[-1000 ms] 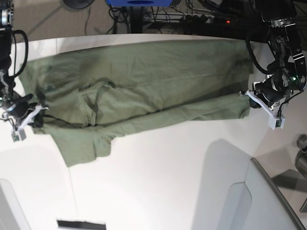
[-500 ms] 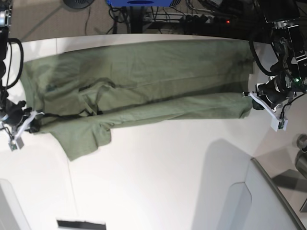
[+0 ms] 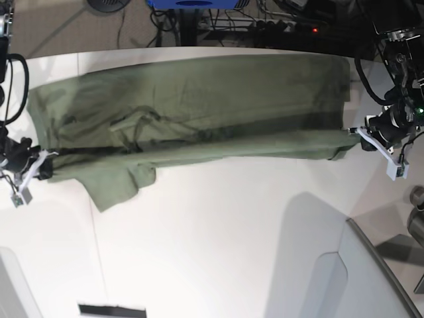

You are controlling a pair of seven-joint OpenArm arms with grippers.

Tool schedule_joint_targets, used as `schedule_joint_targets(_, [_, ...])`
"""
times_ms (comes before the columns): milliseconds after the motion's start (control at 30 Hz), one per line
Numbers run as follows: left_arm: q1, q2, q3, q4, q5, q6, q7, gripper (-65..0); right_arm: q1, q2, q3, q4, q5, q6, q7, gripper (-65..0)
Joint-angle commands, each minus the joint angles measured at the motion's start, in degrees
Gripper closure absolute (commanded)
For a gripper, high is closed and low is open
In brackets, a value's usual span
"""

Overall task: Layout the t-shirt on the table in an organized manner, then fold the t-shirt properly
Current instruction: 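Carry the hem with both grippers over the body toward the collar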

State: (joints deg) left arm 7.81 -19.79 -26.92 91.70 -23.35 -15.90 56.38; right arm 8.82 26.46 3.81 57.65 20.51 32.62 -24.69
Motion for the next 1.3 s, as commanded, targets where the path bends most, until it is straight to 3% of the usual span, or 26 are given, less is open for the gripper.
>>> schedule_joint_targets(0, [-0.39, -0.91, -0.38, 0.48, 0.10, 0.21, -0.86, 0.0, 1.16, 1.28, 0.63, 1.03, 0.37, -0.05, 1.08, 0.0])
schedule_joint_targets(300, [1.11, 0.23, 0.06, 0.74, 0.10, -0.06, -0.95, 0.0, 0.28, 1.19, 0.71, 0.95, 0.45, -0.05, -0.50, 0.0])
schedule_joint_targets(467, [2.96, 1.73, 0.06, 0.65, 0.37, -3.75, -1.04, 0.0, -1.21, 1.01, 3.09, 1.03, 0.45, -0.05, -1.20, 0.0])
schedule_joint_targets(567, [4.36, 2.60, -0.03, 0.65, 0.54, -3.84, -1.13, 0.0, -1.57, 0.84, 5.28, 1.03, 0.45, 0.13, -3.31, 0.0])
schedule_joint_targets(1033, [4.80, 2.69, -0.03, 0.30, 0.54, -4.10, -1.30, 0.0, -3.68, -0.13, 5.28, 0.86, 0.45, 0.13, -3.58, 0.0])
schedule_joint_targets(1267, [4.89, 3.57, 0.15, -1.90, 0.54, -3.92, -5.08, 0.0, -3.76, -0.39, 5.20, 0.77, 0.45, 0.13, -3.58, 0.0])
